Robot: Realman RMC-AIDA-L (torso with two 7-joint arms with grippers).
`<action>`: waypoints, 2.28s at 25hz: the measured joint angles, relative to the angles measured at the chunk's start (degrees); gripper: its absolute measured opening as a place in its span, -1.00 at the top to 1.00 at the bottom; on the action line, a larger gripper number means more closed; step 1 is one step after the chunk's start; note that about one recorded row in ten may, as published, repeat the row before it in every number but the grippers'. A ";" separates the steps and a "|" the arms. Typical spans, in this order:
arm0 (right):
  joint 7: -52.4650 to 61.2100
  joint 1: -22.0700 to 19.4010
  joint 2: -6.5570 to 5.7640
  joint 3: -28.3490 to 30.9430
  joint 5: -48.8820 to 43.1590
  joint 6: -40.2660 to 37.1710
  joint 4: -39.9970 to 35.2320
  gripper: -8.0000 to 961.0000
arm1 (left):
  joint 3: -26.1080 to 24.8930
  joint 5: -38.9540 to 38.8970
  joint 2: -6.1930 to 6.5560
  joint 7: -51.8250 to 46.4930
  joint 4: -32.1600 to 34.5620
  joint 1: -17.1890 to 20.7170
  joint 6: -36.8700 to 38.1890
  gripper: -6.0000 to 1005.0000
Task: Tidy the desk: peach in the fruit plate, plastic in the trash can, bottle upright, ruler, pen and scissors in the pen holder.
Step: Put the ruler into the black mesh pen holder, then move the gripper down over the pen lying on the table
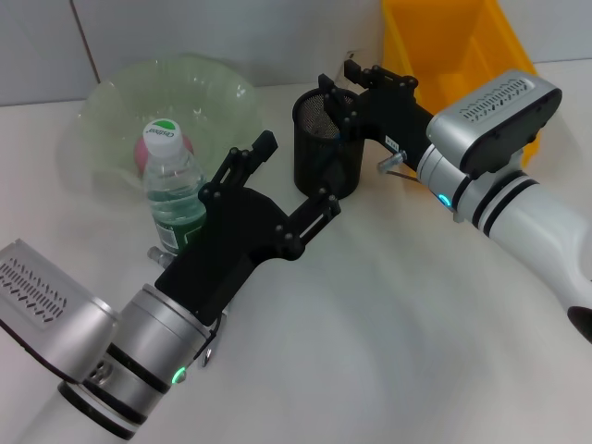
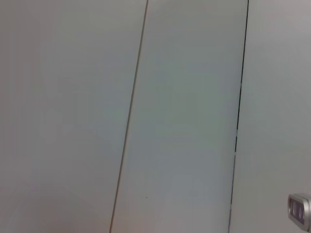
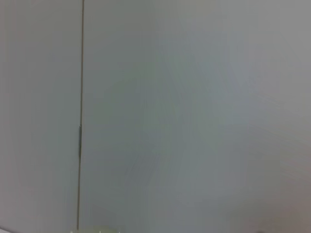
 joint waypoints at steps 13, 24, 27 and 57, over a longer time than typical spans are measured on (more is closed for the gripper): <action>28.60 -6.22 -0.61 -1.46 -10.16 -20.24 -11.71 0.21 | -0.31 0.34 0.31 -0.32 0.00 0.11 0.22 -0.65; 62.99 -12.48 -2.16 -11.04 -13.30 -42.01 -38.90 -0.65 | -3.96 8.80 1.66 -5.88 -0.25 1.53 0.85 -0.63; 70.24 -14.10 -4.75 -19.04 -13.45 -44.96 -44.72 -0.65 | -6.17 13.79 2.58 -10.15 -0.56 1.81 0.77 -0.62; 84.24 -13.87 -9.10 -38.87 -28.83 -53.13 -59.87 -0.66 | -59.03 146.03 1.75 -128.20 39.62 3.02 14.70 -0.55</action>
